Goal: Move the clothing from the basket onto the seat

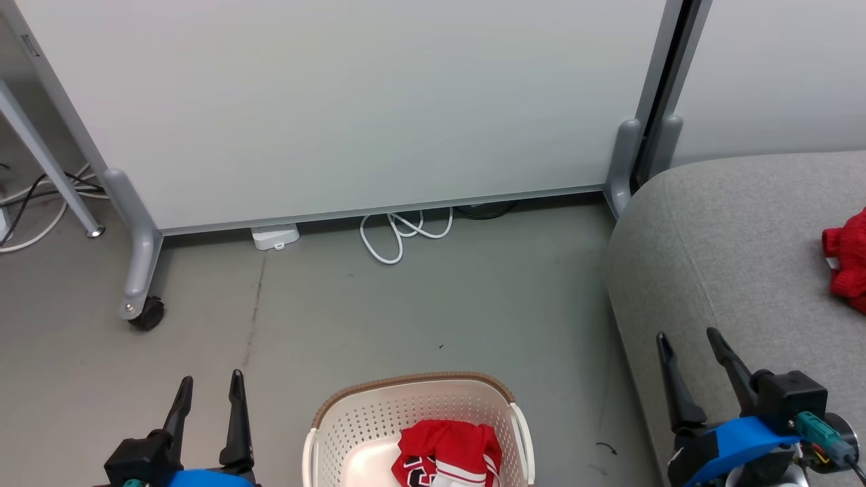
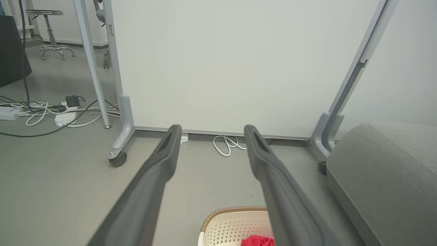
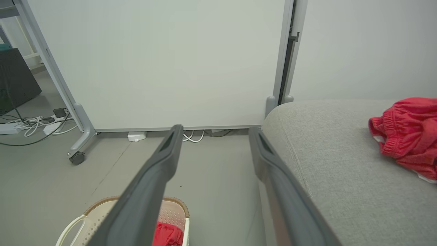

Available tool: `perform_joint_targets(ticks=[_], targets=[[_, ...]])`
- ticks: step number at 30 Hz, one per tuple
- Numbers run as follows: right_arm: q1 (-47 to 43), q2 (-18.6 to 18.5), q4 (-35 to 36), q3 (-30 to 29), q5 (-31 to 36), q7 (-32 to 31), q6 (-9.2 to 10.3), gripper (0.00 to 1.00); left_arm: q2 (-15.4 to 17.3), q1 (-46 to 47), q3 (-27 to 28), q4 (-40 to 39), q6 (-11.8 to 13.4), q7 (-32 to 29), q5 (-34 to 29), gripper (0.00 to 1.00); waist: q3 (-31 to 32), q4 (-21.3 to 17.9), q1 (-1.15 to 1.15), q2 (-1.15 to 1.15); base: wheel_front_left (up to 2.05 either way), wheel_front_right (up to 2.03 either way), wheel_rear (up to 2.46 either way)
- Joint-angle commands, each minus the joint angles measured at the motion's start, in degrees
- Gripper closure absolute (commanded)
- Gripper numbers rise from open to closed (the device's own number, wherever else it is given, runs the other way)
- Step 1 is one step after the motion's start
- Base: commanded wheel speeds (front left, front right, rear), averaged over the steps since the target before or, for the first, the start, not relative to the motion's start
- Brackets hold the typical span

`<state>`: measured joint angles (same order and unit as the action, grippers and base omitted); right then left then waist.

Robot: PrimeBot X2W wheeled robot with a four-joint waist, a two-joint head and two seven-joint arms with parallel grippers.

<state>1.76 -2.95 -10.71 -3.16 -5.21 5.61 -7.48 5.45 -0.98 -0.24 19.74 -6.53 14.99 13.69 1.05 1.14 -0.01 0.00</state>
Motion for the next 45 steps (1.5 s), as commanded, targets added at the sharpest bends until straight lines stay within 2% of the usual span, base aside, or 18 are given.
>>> perform_joint_targets(ticks=[1, 20, 28, 33, 45], targets=[[-0.86, 0.09, 0.21, 0.14, -0.25, -0.19, -0.03, 0.0, 0.19, -0.36, 0.25, 0.22, -0.13, 0.29, -0.3, 0.0, -0.05, 0.11, 0.01, 0.0, 0.0, 0.0, 0.0], [-0.78, 0.1, 0.33, 0.1, -0.91, 0.01, -0.03, 0.0, -0.06, 1.39, -0.54, 1.72, -0.52, 0.29, -0.96, 0.0, -1.19, 0.09, 0.01, 0.0, 0.0, 0.0, 0.0], [0.94, 0.1, 1.4, 1.19, -0.67, -0.16, -0.03, 0.0, -0.44, 4.14, -2.8, 3.54, -0.79, 0.28, -0.39, 0.0, -3.77, -0.87, 0.01, 0.0, 0.0, 0.0, 0.0], [2.59, 0.1, 2.62, 2.25, -0.45, -0.39, -0.03, 0.0, -0.78, 8.37, -6.3, 7.53, -1.03, 0.28, 0.05, 0.0, -7.66, -2.59, 0.01, 0.0, 0.0, 0.0, 0.0], [9.48, 0.07, 6.07, 5.34, -0.24, -0.17, -0.03, 0.0, -0.47, 22.55, -16.69, 20.41, -0.93, 0.28, 3.76, 0.0, -23.89, -8.69, 0.01, 0.0, 0.0, 0.0, 0.0]])
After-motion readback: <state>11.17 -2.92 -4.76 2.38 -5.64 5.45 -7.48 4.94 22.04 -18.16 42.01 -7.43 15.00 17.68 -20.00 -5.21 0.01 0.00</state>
